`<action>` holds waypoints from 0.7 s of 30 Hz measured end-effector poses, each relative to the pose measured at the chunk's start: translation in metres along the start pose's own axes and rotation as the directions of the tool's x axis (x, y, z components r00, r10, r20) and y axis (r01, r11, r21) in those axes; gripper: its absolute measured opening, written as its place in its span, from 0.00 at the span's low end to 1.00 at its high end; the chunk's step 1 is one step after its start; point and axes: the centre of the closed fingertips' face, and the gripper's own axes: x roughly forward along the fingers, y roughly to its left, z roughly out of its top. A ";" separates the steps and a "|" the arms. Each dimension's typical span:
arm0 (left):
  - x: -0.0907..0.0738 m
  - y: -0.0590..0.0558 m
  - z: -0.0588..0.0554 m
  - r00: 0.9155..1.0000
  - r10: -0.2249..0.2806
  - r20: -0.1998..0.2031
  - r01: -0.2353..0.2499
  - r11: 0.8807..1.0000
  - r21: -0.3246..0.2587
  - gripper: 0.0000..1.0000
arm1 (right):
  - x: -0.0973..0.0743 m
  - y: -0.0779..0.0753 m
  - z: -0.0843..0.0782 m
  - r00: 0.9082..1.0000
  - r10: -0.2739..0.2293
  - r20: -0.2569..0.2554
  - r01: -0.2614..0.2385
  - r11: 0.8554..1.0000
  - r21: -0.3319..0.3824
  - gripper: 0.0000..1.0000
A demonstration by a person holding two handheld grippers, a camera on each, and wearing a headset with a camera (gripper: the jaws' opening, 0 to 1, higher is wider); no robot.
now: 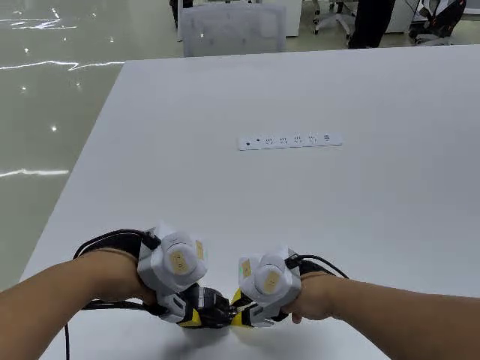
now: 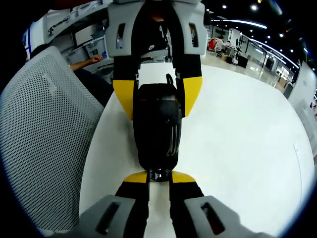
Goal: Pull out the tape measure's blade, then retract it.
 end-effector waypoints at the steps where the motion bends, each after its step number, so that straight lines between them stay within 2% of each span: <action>1: 0.000 0.000 0.000 1.000 0.000 -0.002 0.000 1.000 0.002 0.29 | 0.000 0.000 0.000 1.000 0.002 -0.002 -0.002 1.000 -0.001 0.13; 10: 0.000 0.000 0.000 1.000 -0.002 -0.007 0.002 1.000 0.002 0.29 | -0.003 0.001 -0.003 1.000 -0.004 -0.002 0.004 1.000 0.015 0.13; 21: 0.001 0.001 0.000 1.000 0.001 -0.006 -0.001 1.000 -0.012 0.29 | -0.012 -0.002 -0.015 1.000 0.003 -0.010 -0.002 0.999 0.047 0.13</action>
